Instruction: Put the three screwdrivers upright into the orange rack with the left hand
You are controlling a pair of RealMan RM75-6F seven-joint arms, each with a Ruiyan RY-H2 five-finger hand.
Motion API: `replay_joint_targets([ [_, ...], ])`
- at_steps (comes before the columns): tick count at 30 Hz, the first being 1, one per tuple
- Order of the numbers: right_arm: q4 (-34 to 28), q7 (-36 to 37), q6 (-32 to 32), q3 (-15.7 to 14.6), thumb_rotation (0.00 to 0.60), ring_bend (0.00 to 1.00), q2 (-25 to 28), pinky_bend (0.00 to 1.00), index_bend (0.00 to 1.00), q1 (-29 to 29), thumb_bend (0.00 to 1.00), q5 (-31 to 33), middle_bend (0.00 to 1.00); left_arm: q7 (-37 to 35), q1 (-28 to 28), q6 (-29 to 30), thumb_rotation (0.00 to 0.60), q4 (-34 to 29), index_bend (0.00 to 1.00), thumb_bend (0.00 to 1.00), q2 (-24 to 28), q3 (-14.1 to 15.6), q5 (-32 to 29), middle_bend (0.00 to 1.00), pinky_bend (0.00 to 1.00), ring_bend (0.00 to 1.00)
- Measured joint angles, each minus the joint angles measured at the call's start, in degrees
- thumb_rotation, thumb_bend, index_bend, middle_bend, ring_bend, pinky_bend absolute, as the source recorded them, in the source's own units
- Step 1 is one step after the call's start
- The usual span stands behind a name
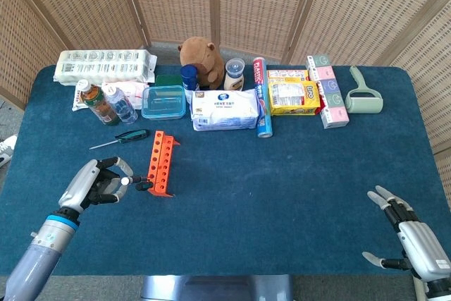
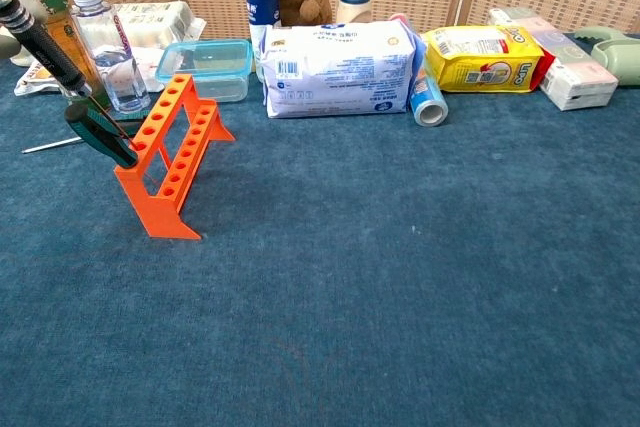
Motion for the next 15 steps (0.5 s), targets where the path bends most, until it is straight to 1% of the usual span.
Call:
replay_joint_targets([
  [9, 0.1, 0.2, -0.1, 0.0, 0.6, 0.06, 0.0, 0.05, 0.06, 0.0, 0.0, 0.0, 0.0, -0.4, -0.6, -0.1, 0.6, 1.4, 0.51, 0.41, -0.7, -0.4, -1.5, 0.9, 0.92, 0.88],
  [15, 0.1, 0.0, -0.2, 0.0, 0.6, 0.06, 0.0, 0.05, 0.06, 0.1, 0.0, 0.0, 0.0, -0.4, -1.7, -0.6, 0.6, 3.3, 0.51, 0.41, -1.6, -1.1, -4.1, 0.9, 0.92, 0.88],
])
